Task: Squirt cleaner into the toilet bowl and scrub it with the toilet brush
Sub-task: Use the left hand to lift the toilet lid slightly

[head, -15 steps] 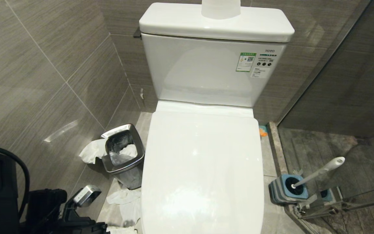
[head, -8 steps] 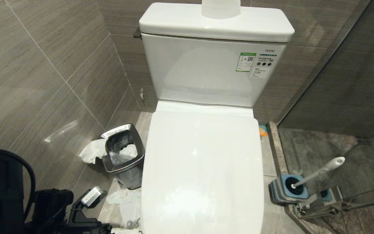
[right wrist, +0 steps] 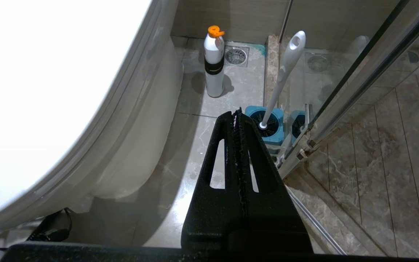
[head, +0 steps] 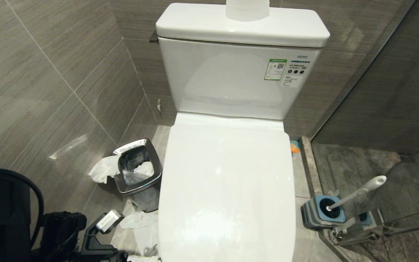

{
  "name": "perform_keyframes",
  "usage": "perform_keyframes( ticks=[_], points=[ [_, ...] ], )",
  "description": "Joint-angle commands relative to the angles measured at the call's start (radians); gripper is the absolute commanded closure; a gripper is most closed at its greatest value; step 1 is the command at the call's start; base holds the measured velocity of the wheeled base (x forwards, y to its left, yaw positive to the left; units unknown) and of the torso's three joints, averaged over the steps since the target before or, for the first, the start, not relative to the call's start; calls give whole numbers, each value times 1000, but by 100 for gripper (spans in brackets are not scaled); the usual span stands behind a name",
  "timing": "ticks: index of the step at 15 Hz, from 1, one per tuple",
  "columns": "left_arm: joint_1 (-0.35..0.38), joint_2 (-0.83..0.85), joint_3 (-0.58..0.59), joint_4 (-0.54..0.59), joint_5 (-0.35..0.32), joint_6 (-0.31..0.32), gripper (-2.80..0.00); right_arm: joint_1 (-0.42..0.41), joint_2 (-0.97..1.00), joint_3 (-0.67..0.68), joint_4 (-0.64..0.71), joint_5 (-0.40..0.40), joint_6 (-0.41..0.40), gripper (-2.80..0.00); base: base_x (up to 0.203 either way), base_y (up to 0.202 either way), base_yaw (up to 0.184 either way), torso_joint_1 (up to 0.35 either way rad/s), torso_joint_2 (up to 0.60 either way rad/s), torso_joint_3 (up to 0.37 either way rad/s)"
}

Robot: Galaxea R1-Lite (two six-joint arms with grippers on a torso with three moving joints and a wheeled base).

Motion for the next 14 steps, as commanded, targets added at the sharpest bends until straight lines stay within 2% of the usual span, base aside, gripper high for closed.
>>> perform_keyframes(
  ticks=[1,5,8,14],
  points=[
    [0,0,2,-8,-8,-3,-280,0,1,0,0,0,0,0,0,0,0,0,0,0],
    [-2,11,-1,-9,-1,-5,-280,0,1,0,0,0,0,0,0,0,0,0,0,0],
    [-3,29,-9,-9,37,-2,-280,0,1,0,0,0,0,0,0,0,0,0,0,0],
    [-7,25,-10,-10,66,-2,-280,0,1,0,0,0,0,0,0,0,0,0,0,0]
  ],
)
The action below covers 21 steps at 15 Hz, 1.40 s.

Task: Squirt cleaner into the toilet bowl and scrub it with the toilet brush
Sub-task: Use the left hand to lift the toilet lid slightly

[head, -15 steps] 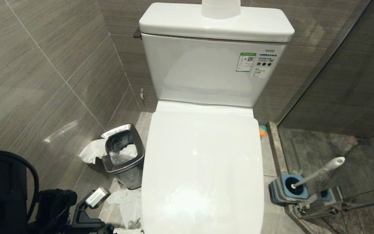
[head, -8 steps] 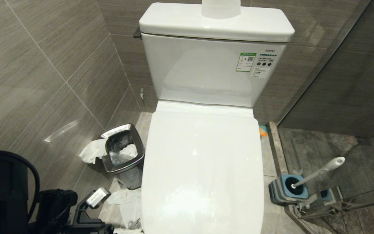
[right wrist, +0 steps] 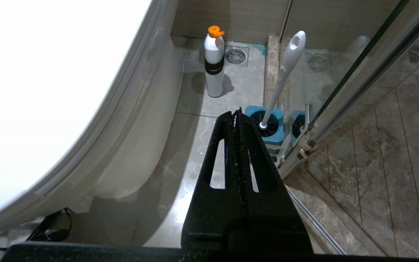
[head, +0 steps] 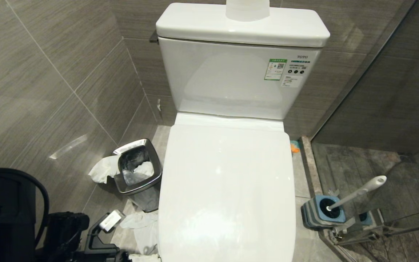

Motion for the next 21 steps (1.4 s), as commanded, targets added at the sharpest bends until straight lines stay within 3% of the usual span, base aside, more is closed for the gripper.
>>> perform_keyframes(
  ticks=[1,6,14,17,21],
  points=[
    [-6,-4,1,-6,-3,-2,-280,0,1,0,0,0,0,0,0,0,0,0,0,0],
    [-37,-4,1,-7,70,27,-280,0,1,0,0,0,0,0,0,0,0,0,0,0],
    [-42,-27,-5,-11,86,34,-280,0,1,0,-1,0,0,0,0,0,0,0,0,0],
    [-71,-32,3,-9,132,79,-280,0,1,0,0,0,0,0,0,0,0,0,0,0],
    [-113,-43,2,-9,176,82,-280,0,1,0,0,0,0,0,0,0,0,0,0,0]
  ],
)
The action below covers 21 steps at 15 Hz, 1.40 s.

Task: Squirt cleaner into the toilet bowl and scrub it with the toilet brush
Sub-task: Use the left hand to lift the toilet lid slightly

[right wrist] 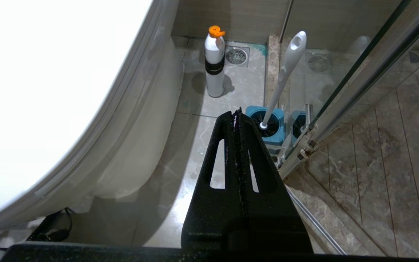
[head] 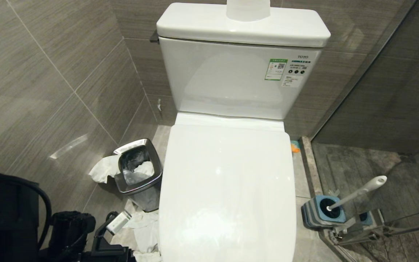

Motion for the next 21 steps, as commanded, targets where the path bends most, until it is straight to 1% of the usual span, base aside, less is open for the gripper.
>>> perform_keyframes(
  ticks=[1,6,8,9,11,14,17,21],
  points=[
    [-22,-7,-2,-6,1,-2,-280,0,1,0,-1,0,0,0,0,0,0,0,0,0],
    [-71,-16,-1,-6,0,-6,-280,0,1,0,-1,0,0,0,0,0,0,0,0,0],
    [-88,-17,-2,-6,-10,-22,-280,0,1,0,-1,0,0,0,0,0,0,0,0,0],
    [-95,-17,-2,-6,-30,-37,-280,0,1,0,0,0,0,0,0,0,0,0,0,0],
    [-101,-18,-2,-6,-98,-67,-280,0,1,0,0,0,0,0,0,0,0,0,0,0],
    [-102,-30,-15,-6,-106,-76,-280,0,1,0,0,0,0,0,0,0,0,0,0,0],
    [-101,-76,-17,-7,-122,-109,-280,0,1,0,-1,0,0,0,0,0,0,0,0,0],
    [-104,-152,-42,-7,-131,-207,-280,0,1,0,0,0,0,0,0,0,0,0,0,0]
  ],
)
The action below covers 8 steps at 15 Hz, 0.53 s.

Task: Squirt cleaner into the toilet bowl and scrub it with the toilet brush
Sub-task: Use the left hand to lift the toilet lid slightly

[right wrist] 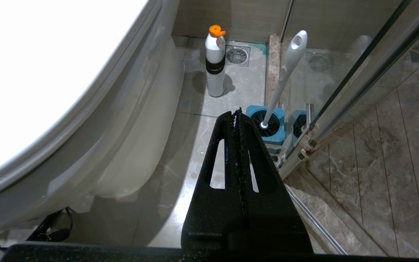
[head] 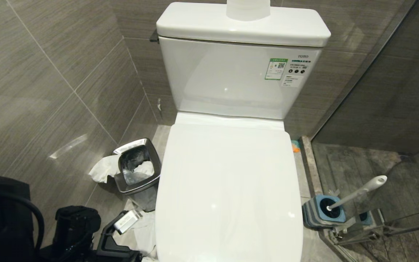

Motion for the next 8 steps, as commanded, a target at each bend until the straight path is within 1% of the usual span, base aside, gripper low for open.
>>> perform_keyframes(
  ticks=[1,3,8],
  points=[
    [-1,-71,-23,-10,-2,-45,-280,0,1,0,0,0,0,0,0,0,0,0,0,0],
    [0,-110,-27,-10,-1,-83,-280,0,1,0,0,0,0,0,0,0,0,0,0,0],
    [-11,-196,6,-36,-4,-86,-280,0,1,0,0,0,0,0,0,0,0,0,0,0]
  ],
)
